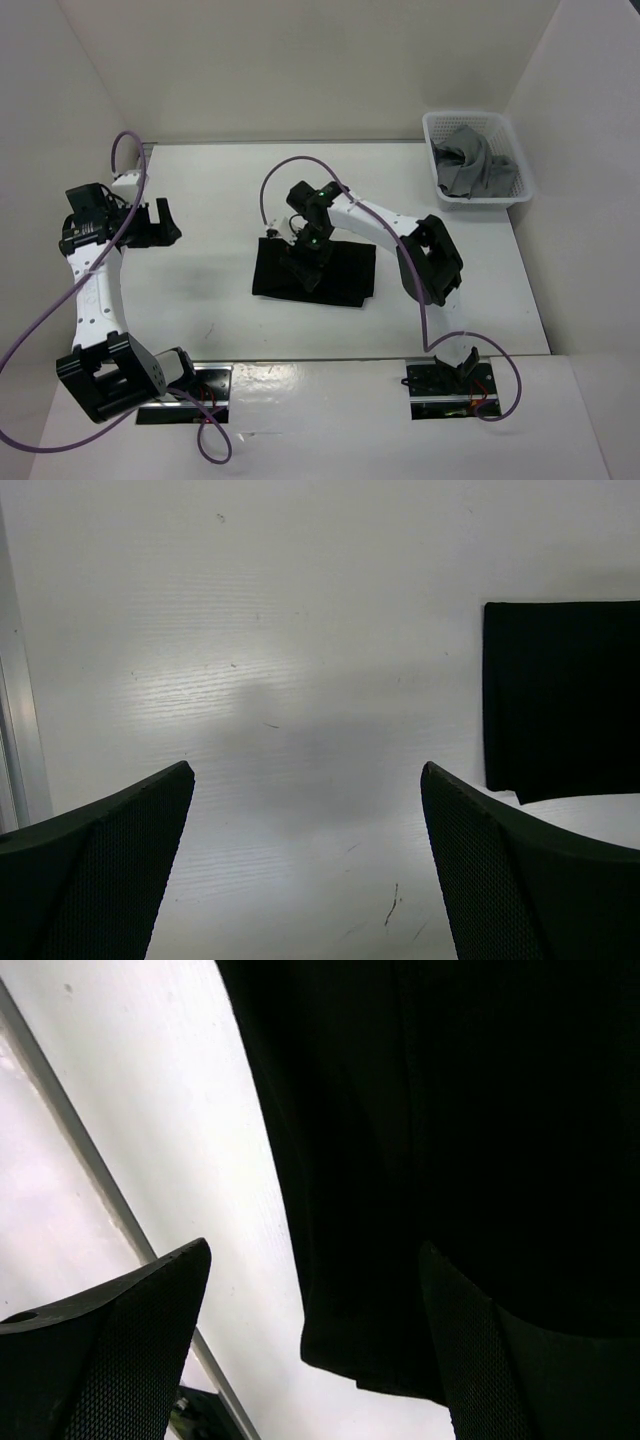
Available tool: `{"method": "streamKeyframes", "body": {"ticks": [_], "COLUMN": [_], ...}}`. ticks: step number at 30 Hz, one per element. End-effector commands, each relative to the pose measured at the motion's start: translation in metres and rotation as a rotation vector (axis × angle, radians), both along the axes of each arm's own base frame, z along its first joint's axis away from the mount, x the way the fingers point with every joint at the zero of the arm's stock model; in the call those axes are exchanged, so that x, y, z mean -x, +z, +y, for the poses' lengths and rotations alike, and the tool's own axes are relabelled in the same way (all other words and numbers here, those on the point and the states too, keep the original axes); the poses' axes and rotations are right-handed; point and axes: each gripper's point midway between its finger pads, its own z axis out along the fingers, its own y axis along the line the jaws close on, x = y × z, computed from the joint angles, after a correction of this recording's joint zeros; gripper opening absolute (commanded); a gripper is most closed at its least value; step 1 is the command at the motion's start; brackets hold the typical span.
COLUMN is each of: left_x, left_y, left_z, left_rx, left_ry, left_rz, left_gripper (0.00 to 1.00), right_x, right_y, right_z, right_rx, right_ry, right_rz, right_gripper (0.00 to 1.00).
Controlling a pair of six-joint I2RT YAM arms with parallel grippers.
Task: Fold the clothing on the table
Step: Fold the skirt
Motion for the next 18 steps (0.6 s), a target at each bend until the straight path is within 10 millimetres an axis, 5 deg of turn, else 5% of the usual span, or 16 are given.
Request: {"method": "streamKeyframes", "body": {"ticks": [1, 18], "left_x": [-0.002, -0.001], "left_y": [0.010, 0.002], "left_z": [-0.004, -0.010], "left_rx": [0.012, 0.035], "left_ry": [-0.015, -0.059], "left_rz": [-0.048, -0.032], "left_gripper": [1.00, 1.00], "right_x": [-0.001, 0.035], "right_y": [0.013, -0.009], "right_z": [0.015, 0.018], "right_rx": [-0.066, -0.063], "right_ry": [0.012, 0.107], "right_rz": [0.011, 0.156], "right_gripper": [0.89, 0.90]}}
